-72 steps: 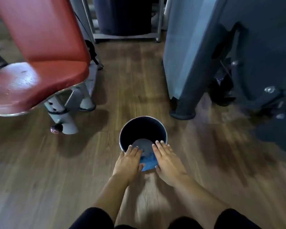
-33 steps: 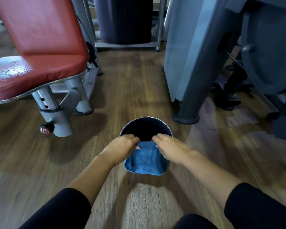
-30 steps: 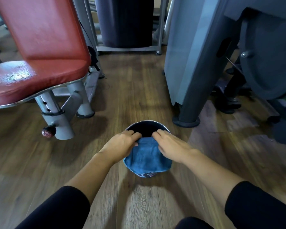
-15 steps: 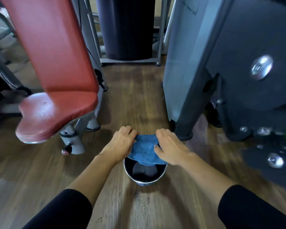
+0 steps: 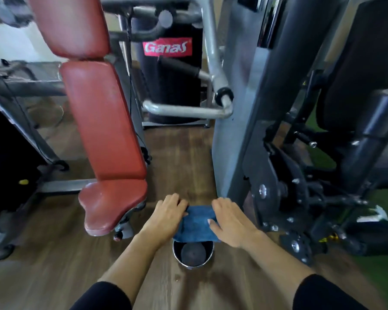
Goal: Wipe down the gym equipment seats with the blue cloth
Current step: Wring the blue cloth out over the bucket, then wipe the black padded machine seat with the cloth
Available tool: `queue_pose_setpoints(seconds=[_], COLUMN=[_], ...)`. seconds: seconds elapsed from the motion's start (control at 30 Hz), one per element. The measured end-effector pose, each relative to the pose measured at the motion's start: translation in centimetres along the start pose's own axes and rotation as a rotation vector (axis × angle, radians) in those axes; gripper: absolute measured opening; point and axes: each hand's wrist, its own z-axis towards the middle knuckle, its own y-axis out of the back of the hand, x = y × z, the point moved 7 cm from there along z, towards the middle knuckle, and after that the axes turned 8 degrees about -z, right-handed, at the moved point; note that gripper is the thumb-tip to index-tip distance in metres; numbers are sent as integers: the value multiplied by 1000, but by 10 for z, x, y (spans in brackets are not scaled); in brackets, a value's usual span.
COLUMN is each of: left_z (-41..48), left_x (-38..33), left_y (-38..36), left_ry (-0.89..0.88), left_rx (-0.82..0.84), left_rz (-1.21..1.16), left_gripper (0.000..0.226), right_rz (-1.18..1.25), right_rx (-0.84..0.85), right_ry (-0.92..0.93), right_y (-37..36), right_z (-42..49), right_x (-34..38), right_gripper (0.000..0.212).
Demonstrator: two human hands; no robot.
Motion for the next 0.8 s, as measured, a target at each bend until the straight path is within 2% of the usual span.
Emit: queue_pose_setpoints(seconds=[0.1,0.27,0.47,0.8], left_z=[1,15,34,88], left_x=[-24,-68,-136,-299], left_y=[39,67,69,29], left_ry=[-32,-114,-313,-583], left_rx=[-10,18,-3,85], left_rz=[18,94,78,-18], left_gripper=[44,35,37,19], right_rz=[-5,-83,-149,-162], right_rx=[-4,-1,-12,-28], right_ry=[-31,-118,-262,-531], right_y=[43,77,96,96], right_z=[-24,-66,-126,-258], right_x=[1,-14,-47,-156], right_gripper=[26,32,29,27])
